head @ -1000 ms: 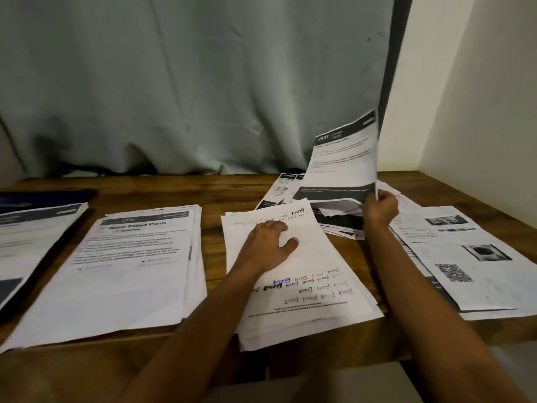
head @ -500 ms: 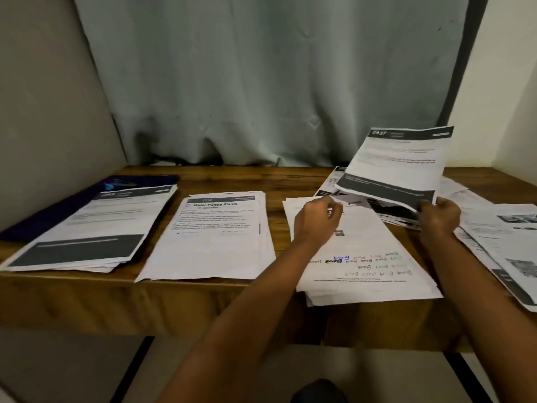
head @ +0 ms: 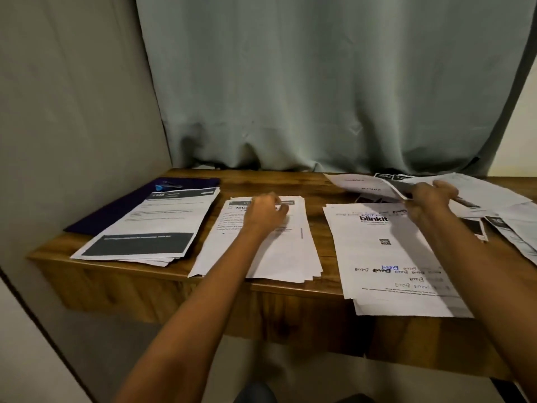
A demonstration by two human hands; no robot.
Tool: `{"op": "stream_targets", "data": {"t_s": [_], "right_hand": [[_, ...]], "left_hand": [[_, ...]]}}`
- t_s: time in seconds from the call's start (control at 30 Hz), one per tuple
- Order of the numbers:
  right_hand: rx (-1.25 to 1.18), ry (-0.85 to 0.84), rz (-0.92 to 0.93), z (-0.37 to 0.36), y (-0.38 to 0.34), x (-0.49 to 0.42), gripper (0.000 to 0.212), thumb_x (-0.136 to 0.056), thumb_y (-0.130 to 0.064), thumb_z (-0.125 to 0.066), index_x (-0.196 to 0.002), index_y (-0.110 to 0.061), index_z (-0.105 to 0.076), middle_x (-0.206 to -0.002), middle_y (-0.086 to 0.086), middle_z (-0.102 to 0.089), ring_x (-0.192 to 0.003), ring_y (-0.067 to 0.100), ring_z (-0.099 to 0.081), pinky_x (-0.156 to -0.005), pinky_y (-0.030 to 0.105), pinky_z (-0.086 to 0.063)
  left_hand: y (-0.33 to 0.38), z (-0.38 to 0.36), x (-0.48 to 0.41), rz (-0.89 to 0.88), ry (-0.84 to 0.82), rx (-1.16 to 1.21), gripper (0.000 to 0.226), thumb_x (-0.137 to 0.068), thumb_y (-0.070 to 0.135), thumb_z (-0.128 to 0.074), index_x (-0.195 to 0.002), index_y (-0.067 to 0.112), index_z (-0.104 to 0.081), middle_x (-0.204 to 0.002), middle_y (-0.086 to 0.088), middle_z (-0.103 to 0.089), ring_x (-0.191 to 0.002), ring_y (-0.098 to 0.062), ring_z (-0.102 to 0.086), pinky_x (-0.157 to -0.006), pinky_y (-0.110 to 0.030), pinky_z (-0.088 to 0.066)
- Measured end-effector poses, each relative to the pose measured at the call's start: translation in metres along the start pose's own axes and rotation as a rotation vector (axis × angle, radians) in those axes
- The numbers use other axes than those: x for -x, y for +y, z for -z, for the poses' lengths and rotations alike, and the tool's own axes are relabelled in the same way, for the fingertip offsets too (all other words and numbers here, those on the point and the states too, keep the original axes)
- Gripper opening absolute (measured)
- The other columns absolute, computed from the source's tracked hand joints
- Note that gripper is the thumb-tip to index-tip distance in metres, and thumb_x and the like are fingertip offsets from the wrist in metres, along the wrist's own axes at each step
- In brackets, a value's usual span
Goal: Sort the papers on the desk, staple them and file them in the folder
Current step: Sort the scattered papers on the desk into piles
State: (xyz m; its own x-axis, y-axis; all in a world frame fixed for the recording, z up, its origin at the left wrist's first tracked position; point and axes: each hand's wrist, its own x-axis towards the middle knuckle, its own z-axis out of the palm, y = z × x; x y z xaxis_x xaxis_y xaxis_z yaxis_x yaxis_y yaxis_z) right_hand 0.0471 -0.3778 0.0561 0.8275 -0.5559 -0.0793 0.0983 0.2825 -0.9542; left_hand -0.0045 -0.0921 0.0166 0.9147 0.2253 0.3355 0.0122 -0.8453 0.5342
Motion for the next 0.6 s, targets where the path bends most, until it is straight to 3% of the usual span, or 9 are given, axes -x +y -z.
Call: {"op": "stream_targets", "data": {"t_s": [0.07,0.13,0.2,0.27,0.37,0.43,0.5,0.6], "right_hand": [[-0.103,-0.025,0.017,-0.023,0.001,0.012,0.034,-0.087,0.008,-0.039,-0.1,-0.023,-0.036,-0.108,0.005,-0.045,-0.091,0.019,-0.048,-0.062,0.03,-0.052],[-0.053,-0.144,0.022,-0.051,0.002,0.03,0.032,-0.09,0.008,-0.037,-0.085,-0.023,-0.043,-0.09,-0.001,-0.047,-0.091,0.021,-0.048,-0.058,0.027,-0.046],[-0.004,-0.324,-0.007,-0.073,0.01,0.042,0.03,-0.092,0.005,-0.038,-0.08,-0.022,-0.044,-0.087,0.0,-0.047,-0.085,0.019,-0.051,-0.065,0.025,-0.047],[0.026,-0.431,-0.05,-0.1,0.024,0.052,0.019,-0.094,0.002,-0.039,-0.097,-0.012,-0.051,-0.1,0.007,-0.05,-0.082,0.015,-0.055,-0.074,0.028,-0.051],[0.088,-0.585,-0.135,-0.145,0.046,0.072,0.027,-0.096,-0.001,-0.039,-0.118,-0.006,-0.054,-0.113,0.01,-0.058,-0.099,0.017,-0.058,-0.081,0.026,-0.052],[0.207,-0.665,-0.143,-0.17,0.059,0.08,0.02,-0.096,-0.003,-0.039,-0.107,-0.005,-0.056,-0.107,0.012,-0.058,-0.09,0.016,-0.056,-0.076,0.024,-0.05],[0.309,-0.694,-0.122,-0.187,0.065,0.087,0.014,-0.097,-0.005,-0.04,-0.096,-0.007,-0.054,-0.094,0.009,-0.054,-0.076,0.012,-0.052,-0.083,0.026,-0.05],[0.443,-0.761,-0.08,-0.208,0.075,0.091,0.019,-0.097,-0.011,-0.041,-0.114,-0.006,-0.049,-0.091,0.005,-0.051,-0.072,0.009,-0.051,-0.094,0.035,-0.05]], "left_hand": [[-0.022,0.009,-0.001,0.033,-0.042,-0.034,0.04,-0.092,0.039,-0.055,-0.122,0.014,-0.058,-0.123,-0.01,-0.061,-0.112,-0.027,-0.055,-0.09,-0.036,-0.046],[-0.04,0.015,0.001,0.025,-0.076,-0.076,0.045,-0.092,0.041,-0.053,-0.128,0.015,-0.054,-0.128,-0.011,-0.058,-0.117,-0.028,-0.052,-0.094,-0.037,-0.044],[-0.054,0.018,0.004,0.013,-0.104,-0.107,0.048,-0.092,0.042,-0.051,-0.131,0.014,-0.053,-0.133,-0.012,-0.055,-0.12,-0.029,-0.05,-0.1,-0.039,-0.043],[-0.063,0.017,0.006,0.012,-0.133,-0.119,0.049,-0.094,0.043,-0.049,-0.133,0.013,-0.051,-0.135,-0.012,-0.054,-0.123,-0.03,-0.049,-0.104,-0.044,-0.041],[-0.07,0.011,0.009,0.001,-0.126,-0.138,0.049,-0.095,0.043,-0.045,-0.134,0.015,-0.049,-0.137,-0.009,-0.053,-0.125,-0.028,-0.048,-0.108,-0.044,-0.037],[-0.074,0.006,0.009,-0.004,-0.089,-0.139,0.048,-0.096,0.044,-0.044,-0.134,0.016,-0.049,-0.137,-0.007,-0.053,-0.124,-0.026,-0.048,-0.108,-0.041,-0.038],[-0.076,0.002,0.007,-0.006,-0.073,-0.128,0.048,-0.095,0.044,-0.044,-0.134,0.017,-0.049,-0.136,-0.005,-0.054,-0.123,-0.024,-0.05,-0.104,-0.039,-0.041],[-0.078,-0.002,0.005,-0.002,-0.069,-0.117,0.048,-0.095,0.045,-0.044,-0.135,0.018,-0.048,-0.138,-0.004,-0.052,-0.125,-0.023,-0.048,-0.104,-0.039,-0.042]]}}
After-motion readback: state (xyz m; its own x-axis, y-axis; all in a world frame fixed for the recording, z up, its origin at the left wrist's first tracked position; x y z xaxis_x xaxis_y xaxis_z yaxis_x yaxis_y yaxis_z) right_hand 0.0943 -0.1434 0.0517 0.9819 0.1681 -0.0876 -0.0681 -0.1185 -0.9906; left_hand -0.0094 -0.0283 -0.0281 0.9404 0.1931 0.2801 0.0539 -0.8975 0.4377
